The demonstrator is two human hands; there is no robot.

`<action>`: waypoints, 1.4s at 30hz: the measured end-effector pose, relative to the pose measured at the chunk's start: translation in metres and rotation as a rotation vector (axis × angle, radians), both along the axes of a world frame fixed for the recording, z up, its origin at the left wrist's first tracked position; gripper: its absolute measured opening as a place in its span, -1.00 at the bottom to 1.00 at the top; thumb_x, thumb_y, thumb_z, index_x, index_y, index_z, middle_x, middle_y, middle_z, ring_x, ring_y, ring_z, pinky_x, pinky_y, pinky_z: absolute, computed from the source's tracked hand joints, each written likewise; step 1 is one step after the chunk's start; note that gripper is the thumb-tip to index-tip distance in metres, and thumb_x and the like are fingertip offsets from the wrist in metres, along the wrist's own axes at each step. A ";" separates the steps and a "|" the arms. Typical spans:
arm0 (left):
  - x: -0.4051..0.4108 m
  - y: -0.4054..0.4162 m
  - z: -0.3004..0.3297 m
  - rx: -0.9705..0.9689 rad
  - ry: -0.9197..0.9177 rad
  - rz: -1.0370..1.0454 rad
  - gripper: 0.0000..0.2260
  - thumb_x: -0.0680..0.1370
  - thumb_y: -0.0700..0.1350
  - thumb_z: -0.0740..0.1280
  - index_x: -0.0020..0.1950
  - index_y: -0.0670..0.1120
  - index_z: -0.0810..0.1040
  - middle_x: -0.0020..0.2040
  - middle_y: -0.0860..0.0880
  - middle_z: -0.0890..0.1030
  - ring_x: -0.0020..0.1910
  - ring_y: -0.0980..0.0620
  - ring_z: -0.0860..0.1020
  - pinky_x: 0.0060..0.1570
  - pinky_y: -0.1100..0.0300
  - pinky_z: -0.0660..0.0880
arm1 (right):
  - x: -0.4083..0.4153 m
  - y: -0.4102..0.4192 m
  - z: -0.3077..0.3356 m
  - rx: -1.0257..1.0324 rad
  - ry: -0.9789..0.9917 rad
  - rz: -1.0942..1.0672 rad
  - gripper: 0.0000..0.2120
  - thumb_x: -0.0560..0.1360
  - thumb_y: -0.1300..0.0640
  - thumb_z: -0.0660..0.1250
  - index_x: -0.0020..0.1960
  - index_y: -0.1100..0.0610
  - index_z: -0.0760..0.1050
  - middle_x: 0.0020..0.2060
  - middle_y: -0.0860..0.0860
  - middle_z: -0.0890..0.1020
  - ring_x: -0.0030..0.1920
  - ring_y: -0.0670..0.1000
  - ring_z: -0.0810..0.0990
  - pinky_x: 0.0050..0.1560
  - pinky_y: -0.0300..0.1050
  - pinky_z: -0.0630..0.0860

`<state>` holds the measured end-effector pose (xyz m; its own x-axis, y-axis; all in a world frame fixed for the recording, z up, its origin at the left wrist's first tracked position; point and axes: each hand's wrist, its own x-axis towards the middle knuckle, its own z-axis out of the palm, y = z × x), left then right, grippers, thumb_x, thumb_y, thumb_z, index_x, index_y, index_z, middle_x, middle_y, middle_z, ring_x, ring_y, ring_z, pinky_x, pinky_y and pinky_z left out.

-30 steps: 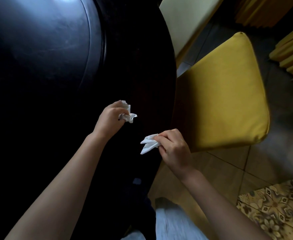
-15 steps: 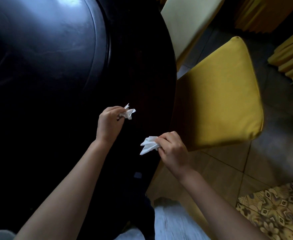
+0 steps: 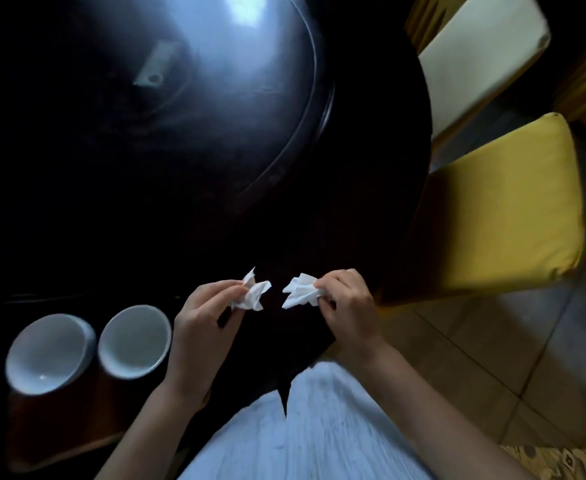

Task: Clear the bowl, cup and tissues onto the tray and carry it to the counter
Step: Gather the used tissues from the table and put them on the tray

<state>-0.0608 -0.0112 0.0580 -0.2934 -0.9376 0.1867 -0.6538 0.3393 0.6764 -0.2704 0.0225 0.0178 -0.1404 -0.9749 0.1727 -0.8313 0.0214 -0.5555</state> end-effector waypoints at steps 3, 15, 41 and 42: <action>0.045 0.020 0.005 -0.055 -0.009 0.006 -0.80 0.34 -0.27 0.48 -0.05 -0.18 0.65 -0.04 -0.05 0.65 -0.04 0.07 0.59 0.03 0.24 0.51 | 0.037 0.015 0.010 -0.060 0.018 0.006 -0.83 0.26 0.43 0.46 -0.20 0.25 0.59 -0.28 0.09 0.63 -0.21 0.05 0.56 -0.07 -0.22 0.45; 0.253 0.086 -0.040 -0.001 -0.130 -0.079 -0.71 0.27 -0.38 0.49 -0.04 -0.22 0.64 -0.07 -0.11 0.65 -0.09 -0.03 0.61 0.00 0.24 0.48 | 0.222 0.098 -0.012 0.010 -0.019 -0.028 -0.82 0.24 0.37 0.51 -0.20 0.23 0.59 -0.27 0.07 0.63 -0.21 0.02 0.55 -0.12 -0.29 0.44; 0.290 0.065 -0.125 -0.019 -0.370 -0.069 -0.81 0.35 -0.37 0.37 -0.05 -0.31 0.57 -0.12 -0.28 0.58 -0.12 -0.30 0.54 -0.18 -0.10 0.54 | 0.275 0.081 -0.070 0.232 0.201 0.006 -0.87 0.24 0.37 0.47 -0.25 0.23 0.58 -0.28 0.11 0.60 -0.24 0.09 0.58 -0.40 -0.14 0.59; 0.292 0.066 -0.126 -0.037 -0.390 -0.073 -0.83 0.38 -0.31 0.31 -0.05 -0.30 0.57 -0.10 -0.28 0.58 -0.11 -0.30 0.54 -0.16 -0.13 0.54 | 0.275 0.083 -0.070 0.243 0.239 0.035 -0.89 0.26 0.32 0.46 -0.23 0.21 0.59 -0.26 0.10 0.61 -0.22 0.09 0.58 -0.35 -0.11 0.60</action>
<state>0.2311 0.0553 -0.0680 -0.4143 -0.9065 0.0818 -0.8325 0.4137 0.3684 0.0043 0.1051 -0.0520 -0.0894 -0.9951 -0.0418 -0.9398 0.0982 -0.3274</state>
